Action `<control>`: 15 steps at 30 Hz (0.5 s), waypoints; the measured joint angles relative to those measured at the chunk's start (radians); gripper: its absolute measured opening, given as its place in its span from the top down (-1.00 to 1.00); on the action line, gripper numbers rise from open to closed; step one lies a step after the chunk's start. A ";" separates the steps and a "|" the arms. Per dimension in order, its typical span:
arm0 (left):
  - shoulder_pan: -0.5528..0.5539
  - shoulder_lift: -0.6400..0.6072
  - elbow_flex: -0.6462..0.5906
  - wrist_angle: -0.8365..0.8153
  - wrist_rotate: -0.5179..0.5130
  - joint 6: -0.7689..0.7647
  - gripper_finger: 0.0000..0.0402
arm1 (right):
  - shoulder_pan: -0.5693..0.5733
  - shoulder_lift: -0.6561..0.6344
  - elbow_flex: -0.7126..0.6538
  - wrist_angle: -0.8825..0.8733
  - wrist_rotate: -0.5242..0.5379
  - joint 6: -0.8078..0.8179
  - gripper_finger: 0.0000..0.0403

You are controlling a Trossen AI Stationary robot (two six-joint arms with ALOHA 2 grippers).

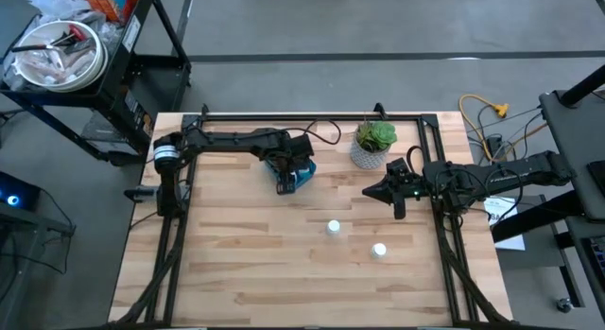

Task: Pick and place pill bottles into a basket
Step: Put the white pill bottle into the dark blue bin

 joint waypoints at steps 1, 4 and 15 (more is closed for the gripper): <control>0.000 0.000 0.000 0.000 0.000 0.000 0.08 | 0.000 0.000 0.000 0.000 0.000 0.000 0.96; 0.003 0.000 0.000 0.001 0.000 0.000 0.04 | 0.000 0.000 0.000 0.000 0.000 0.000 0.96; 0.012 -0.011 0.020 -0.007 0.001 0.000 0.02 | 0.000 0.000 0.000 0.000 -0.002 0.005 0.96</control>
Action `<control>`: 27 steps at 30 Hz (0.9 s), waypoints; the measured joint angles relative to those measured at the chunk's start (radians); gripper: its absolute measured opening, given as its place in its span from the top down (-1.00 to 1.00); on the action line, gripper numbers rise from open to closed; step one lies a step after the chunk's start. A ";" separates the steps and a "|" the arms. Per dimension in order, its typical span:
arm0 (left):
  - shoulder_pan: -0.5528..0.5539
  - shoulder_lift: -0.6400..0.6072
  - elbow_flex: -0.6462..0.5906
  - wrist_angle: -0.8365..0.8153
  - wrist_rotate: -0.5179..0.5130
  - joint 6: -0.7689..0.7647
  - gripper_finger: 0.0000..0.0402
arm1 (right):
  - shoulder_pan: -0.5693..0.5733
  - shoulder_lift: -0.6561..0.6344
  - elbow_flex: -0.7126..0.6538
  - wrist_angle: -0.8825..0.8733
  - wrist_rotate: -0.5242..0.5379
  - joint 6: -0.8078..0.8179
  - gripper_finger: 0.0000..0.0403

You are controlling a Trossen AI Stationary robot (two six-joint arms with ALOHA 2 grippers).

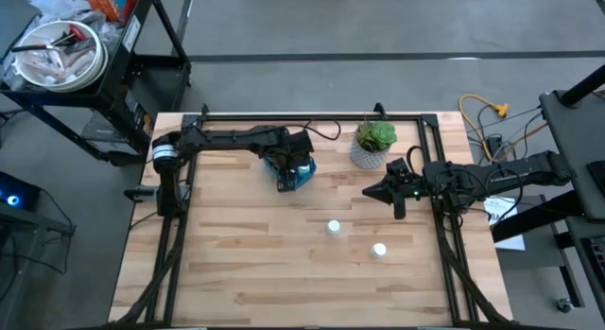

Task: Pick and place pill bottles into a basket
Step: Put the white pill bottle into the dark blue bin

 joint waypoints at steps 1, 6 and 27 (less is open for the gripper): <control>0.000 -0.002 0.006 -0.006 0.000 0.000 0.02 | 0.000 0.000 0.000 0.000 -0.003 0.000 0.96; 0.000 -0.004 0.054 -0.073 0.002 0.000 0.02 | 0.000 0.000 0.000 0.000 -0.011 0.003 0.96; -0.184 -0.099 0.118 -0.022 0.117 -0.067 0.02 | 0.001 0.000 0.000 -0.046 -0.136 0.082 0.96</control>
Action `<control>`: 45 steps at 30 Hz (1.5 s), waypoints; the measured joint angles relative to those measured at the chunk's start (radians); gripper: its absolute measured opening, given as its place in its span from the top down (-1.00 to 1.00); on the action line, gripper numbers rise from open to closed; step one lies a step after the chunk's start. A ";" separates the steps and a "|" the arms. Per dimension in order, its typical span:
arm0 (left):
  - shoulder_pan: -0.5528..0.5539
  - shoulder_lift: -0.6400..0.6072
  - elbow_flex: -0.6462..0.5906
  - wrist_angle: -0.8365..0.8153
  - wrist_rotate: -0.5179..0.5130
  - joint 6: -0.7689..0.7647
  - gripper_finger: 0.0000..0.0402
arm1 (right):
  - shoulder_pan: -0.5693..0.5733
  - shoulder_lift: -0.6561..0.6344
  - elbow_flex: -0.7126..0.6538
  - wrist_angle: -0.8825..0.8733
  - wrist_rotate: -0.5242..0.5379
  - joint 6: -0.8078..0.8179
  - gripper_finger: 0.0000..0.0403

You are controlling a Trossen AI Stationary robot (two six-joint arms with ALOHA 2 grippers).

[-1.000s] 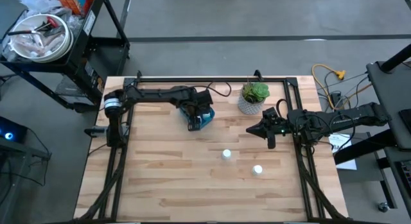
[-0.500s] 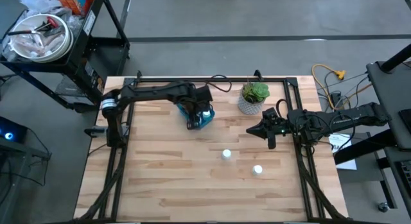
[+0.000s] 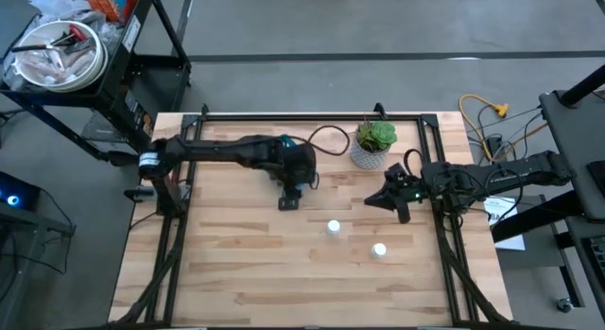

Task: Pick and place pill bottles into a basket
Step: Put the white pill bottle into the dark blue bin

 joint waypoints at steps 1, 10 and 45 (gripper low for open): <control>-0.008 0.000 -0.001 0.017 -0.003 -0.018 0.02 | 0.001 0.000 0.000 -0.013 -0.020 0.020 0.96; -0.049 0.000 0.000 0.119 -0.005 -0.171 0.03 | 0.104 0.007 0.028 -0.180 -0.087 0.180 0.69; -0.254 -0.085 -0.016 0.105 -0.033 -0.285 0.03 | 0.322 0.755 0.641 -1.046 -0.067 0.452 -0.45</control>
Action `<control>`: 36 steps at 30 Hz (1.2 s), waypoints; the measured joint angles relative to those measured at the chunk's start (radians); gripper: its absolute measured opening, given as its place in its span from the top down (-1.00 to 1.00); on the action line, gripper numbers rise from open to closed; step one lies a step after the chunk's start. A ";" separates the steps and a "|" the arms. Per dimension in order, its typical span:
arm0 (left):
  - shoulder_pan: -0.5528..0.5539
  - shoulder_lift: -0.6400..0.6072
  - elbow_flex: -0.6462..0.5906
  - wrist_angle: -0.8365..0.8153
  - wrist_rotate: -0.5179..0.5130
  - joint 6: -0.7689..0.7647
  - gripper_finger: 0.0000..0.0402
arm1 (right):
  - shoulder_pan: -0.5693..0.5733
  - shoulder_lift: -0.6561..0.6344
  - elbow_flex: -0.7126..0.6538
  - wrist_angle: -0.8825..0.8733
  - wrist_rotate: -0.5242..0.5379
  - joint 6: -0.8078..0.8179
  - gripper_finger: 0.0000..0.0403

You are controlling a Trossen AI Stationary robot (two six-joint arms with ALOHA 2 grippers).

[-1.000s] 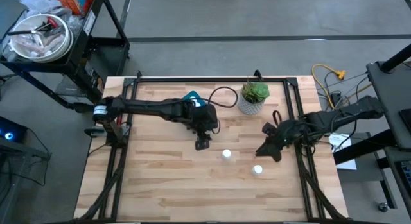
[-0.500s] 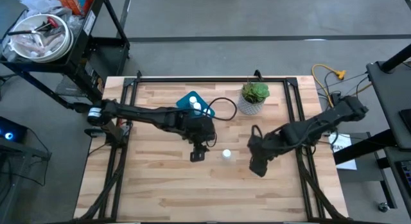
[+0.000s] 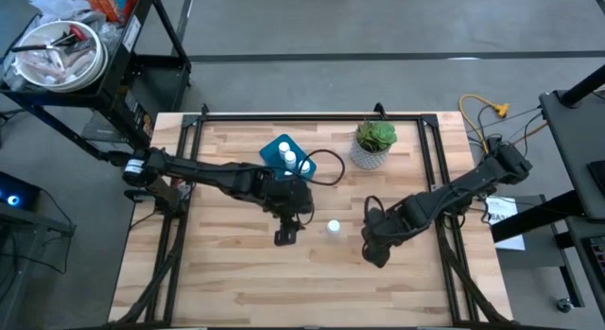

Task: Pick and place pill bottles into a basket
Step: Put the white pill bottle into the dark blue bin

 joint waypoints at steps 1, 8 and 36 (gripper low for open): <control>-0.002 0.000 -0.002 0.001 0.000 -0.009 0.03 | 0.003 0.000 -0.007 0.000 0.000 0.009 -0.44; -0.013 0.000 -0.007 0.000 -0.001 -0.017 0.03 | 0.004 0.000 -0.051 0.074 -0.004 0.030 -0.37; -0.020 0.000 -0.008 0.001 0.000 -0.016 0.03 | 0.001 0.037 -0.150 0.208 -0.030 0.059 -0.31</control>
